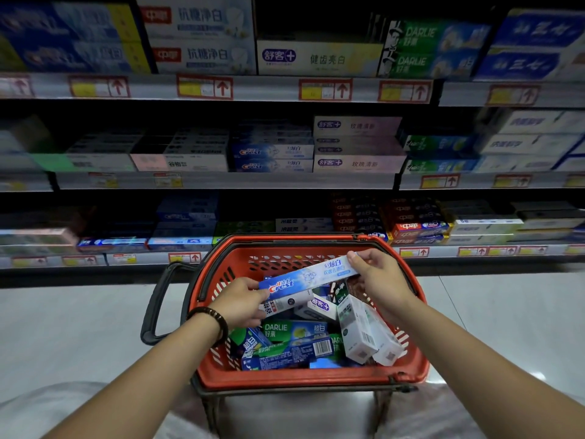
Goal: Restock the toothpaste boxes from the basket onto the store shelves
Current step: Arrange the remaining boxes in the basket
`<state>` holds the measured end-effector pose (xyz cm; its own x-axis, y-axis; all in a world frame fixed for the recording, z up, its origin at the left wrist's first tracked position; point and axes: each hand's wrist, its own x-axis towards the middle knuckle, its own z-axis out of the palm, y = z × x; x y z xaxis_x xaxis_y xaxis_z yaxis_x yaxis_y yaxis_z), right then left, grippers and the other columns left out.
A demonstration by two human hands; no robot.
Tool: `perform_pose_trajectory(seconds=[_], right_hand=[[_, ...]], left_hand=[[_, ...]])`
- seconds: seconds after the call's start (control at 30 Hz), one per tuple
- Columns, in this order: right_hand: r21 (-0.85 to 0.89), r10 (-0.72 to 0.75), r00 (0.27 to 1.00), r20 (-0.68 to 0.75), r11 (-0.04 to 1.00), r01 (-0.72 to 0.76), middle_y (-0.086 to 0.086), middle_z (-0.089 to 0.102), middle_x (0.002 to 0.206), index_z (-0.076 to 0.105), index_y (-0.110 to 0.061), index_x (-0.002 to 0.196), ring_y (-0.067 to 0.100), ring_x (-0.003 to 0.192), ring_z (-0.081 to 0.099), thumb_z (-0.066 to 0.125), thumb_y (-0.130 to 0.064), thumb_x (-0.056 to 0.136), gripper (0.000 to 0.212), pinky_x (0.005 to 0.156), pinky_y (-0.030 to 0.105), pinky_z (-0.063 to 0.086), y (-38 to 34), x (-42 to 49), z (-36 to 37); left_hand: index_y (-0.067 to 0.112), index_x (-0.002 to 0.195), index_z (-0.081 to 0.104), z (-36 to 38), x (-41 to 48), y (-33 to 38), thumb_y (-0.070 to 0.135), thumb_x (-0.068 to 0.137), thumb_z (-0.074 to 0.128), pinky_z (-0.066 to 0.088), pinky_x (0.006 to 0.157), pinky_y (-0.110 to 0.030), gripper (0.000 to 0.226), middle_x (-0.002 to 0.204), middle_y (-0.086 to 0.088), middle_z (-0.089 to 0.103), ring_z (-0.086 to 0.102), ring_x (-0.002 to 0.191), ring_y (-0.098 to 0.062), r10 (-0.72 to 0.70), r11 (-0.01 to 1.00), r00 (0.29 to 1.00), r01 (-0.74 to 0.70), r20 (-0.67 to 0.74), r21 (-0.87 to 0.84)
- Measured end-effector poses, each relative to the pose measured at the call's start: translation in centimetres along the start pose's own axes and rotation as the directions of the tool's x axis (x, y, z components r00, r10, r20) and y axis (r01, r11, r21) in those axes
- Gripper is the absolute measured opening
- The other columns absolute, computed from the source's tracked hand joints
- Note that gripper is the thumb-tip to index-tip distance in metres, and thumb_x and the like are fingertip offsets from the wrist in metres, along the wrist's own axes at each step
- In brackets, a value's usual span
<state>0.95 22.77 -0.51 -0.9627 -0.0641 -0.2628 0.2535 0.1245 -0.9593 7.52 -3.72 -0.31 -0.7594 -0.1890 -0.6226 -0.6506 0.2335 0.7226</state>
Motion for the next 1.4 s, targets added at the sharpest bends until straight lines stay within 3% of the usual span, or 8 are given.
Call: perform_pose_trajectory(seconds=[0.2, 0.3, 0.47, 0.6, 0.8, 0.97, 1.23, 1.4], right_hand=[[0.079, -0.07, 0.996, -0.058, 0.994, 0.075, 0.012, 0.079, 0.099, 0.068, -0.005, 0.11, 0.023, 0.085, 0.074, 0.068, -0.026, 0.104, 0.022, 0.069, 0.033, 0.059, -1.1, 0.2, 0.7], [0.099, -0.113, 0.985, -0.129, 0.987, 0.126, 0.005, 0.08, 0.102, 0.071, -0.012, 0.119, 0.022, 0.094, 0.077, 0.069, -0.028, 0.103, 0.022, 0.077, 0.037, 0.063, -1.7, 0.3, 1.1], [0.166, -0.102, 0.98, -0.173, 0.977, 0.131, 0.004, 0.079, 0.11, 0.069, -0.014, 0.129, 0.018, 0.097, 0.078, 0.066, -0.024, 0.106, 0.026, 0.073, 0.03, 0.063, -2.4, 0.6, 1.3], [0.145, -0.098, 0.954, -0.283, 0.979, 0.143, 0.01, 0.078, 0.102, 0.064, -0.014, 0.111, 0.02, 0.09, 0.08, 0.073, -0.025, 0.101, 0.018, 0.08, 0.043, 0.066, -2.8, 0.8, 1.8], [0.152, -0.113, 0.947, -0.301, 0.975, 0.164, 0.013, 0.078, 0.1, 0.059, -0.014, 0.086, 0.024, 0.086, 0.08, 0.071, -0.026, 0.102, 0.024, 0.077, 0.043, 0.066, -3.7, 1.0, 2.3], [0.195, -0.141, 0.94, -0.31, 0.959, 0.208, 0.008, 0.08, 0.093, 0.061, -0.008, 0.087, 0.024, 0.086, 0.08, 0.07, -0.023, 0.103, 0.024, 0.08, 0.044, 0.066, -5.2, 1.0, 2.6], [0.245, -0.124, 0.94, -0.317, 0.947, 0.208, 0.008, 0.08, 0.098, 0.065, -0.012, 0.088, 0.021, 0.08, 0.08, 0.067, -0.022, 0.105, 0.021, 0.088, 0.056, 0.064, -7.5, 1.3, 3.2], [0.267, -0.137, 0.93, -0.341, 0.934, 0.236, 0.011, 0.078, 0.104, 0.068, -0.007, 0.095, 0.017, 0.08, 0.08, 0.067, -0.017, 0.105, 0.014, 0.084, 0.046, 0.066, -8.9, 1.4, 3.7]], left_hand=[[0.0, 0.132, 0.059, -0.1, -0.2, 0.9, 0.006, 0.104, 0.057, 0.061, 0.093, -0.038, 0.028, 0.114, -0.015, 0.071, 0.078, 0.095, -0.023, 0.056, 0.968, 0.997, -0.066, -0.049, -0.243], [0.001, 0.139, 0.055, -0.5, -0.3, 1.6, 0.005, 0.103, 0.059, 0.064, 0.085, -0.034, 0.036, 0.119, -0.017, 0.07, 0.078, 0.093, -0.023, 0.101, 0.942, 0.99, -0.128, -0.1, -0.311], [0.007, 0.126, 0.06, -0.6, -1.0, 2.6, 0.007, 0.102, 0.062, 0.062, 0.091, -0.037, 0.025, 0.107, -0.011, 0.072, 0.075, 0.094, -0.02, 0.179, 0.887, 0.958, -0.255, -0.223, -0.384], [0.014, 0.109, 0.061, -0.9, -1.4, 3.2, 0.009, 0.101, 0.064, 0.063, 0.081, -0.029, 0.009, 0.104, -0.009, 0.073, 0.077, 0.091, -0.019, 0.258, 0.853, 0.916, -0.366, -0.309, -0.372], [0.019, 0.102, 0.066, -1.1, -1.3, 4.0, 0.012, 0.1, 0.067, 0.064, 0.084, -0.034, 0.008, 0.106, -0.009, 0.074, 0.077, 0.094, -0.021, 0.29, 0.828, 0.881, -0.427, -0.373, -0.363], [0.032, 0.103, 0.07, -1.7, -1.2, 4.7, 0.026, 0.098, 0.071, 0.064, 0.083, -0.041, 0.007, 0.102, 0.009, 0.074, 0.075, 0.091, -0.014, 0.406, 0.851, 0.755, -0.518, -0.516, -0.089], [0.029, 0.107, 0.074, -1.8, -1.5, 6.1, 0.015, 0.099, 0.069, 0.063, 0.089, -0.04, 0.017, 0.096, 0.009, 0.077, 0.077, 0.084, -0.009, 0.384, 0.779, 0.712, -0.592, -0.587, -0.208], [0.025, 0.117, 0.077, -2.5, -1.0, 7.3, 0.013, 0.094, 0.075, 0.061, 0.093, -0.038, 0.026, 0.101, 0.007, 0.079, 0.076, 0.094, -0.01, 0.362, 0.746, 0.69, -0.617, -0.627, -0.249]])
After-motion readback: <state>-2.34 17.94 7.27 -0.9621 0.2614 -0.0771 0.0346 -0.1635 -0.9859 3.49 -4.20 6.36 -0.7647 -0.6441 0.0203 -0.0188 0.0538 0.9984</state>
